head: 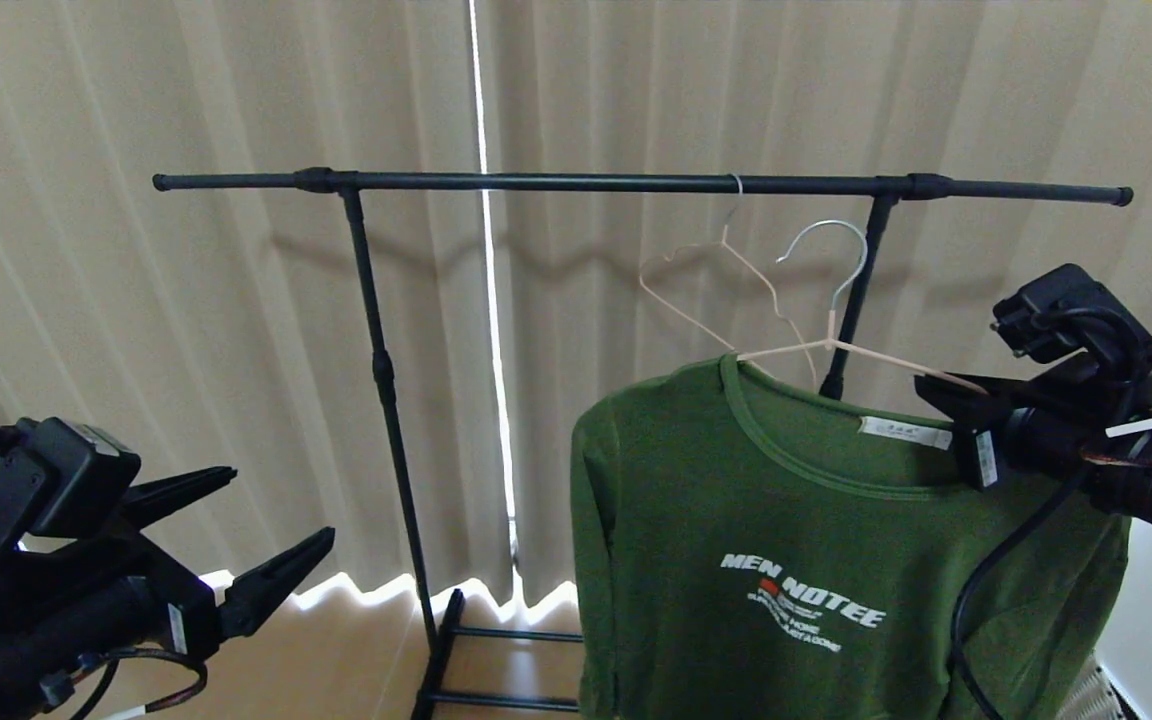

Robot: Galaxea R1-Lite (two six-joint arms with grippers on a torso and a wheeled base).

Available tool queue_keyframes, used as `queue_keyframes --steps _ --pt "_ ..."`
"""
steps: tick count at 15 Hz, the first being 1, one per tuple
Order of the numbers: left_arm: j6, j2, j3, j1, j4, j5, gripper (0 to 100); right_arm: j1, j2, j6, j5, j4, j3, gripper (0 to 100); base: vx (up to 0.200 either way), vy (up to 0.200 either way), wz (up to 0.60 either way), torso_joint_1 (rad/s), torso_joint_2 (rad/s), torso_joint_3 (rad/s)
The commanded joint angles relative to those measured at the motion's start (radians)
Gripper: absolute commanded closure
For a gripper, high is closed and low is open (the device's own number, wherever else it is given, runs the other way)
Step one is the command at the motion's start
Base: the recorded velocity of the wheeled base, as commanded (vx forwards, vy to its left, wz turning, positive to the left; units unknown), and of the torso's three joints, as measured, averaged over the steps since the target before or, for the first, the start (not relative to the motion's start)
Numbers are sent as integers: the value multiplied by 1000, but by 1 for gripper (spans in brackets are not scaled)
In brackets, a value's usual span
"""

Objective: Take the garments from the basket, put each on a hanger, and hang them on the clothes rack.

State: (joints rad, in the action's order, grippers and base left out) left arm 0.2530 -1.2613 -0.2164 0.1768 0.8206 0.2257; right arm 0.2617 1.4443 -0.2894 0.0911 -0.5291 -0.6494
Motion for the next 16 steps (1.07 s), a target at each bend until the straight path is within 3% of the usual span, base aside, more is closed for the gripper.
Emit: queue_keyframes --steps 1,3,11,14,16 --pt "0 -1 2 0 0 0 0 1 -1 -1 1 -2 -4 100 0 200 0 2 -2 2" --pt "0 0 5 0 0 0 0 1 -7 -1 4 0 -4 100 0 200 0 2 5 0" --pt "5 -3 26 3 51 0 0 1 -18 -4 33 92 -4 100 0 0 0 0 0 0" --pt "-3 2 20 3 51 -2 0 2 -7 -2 79 87 -9 100 0 0 0 0 0 0" --pt "-3 2 22 4 51 -2 0 1 -18 -2 87 86 -4 100 200 0 0 0 -2 0"
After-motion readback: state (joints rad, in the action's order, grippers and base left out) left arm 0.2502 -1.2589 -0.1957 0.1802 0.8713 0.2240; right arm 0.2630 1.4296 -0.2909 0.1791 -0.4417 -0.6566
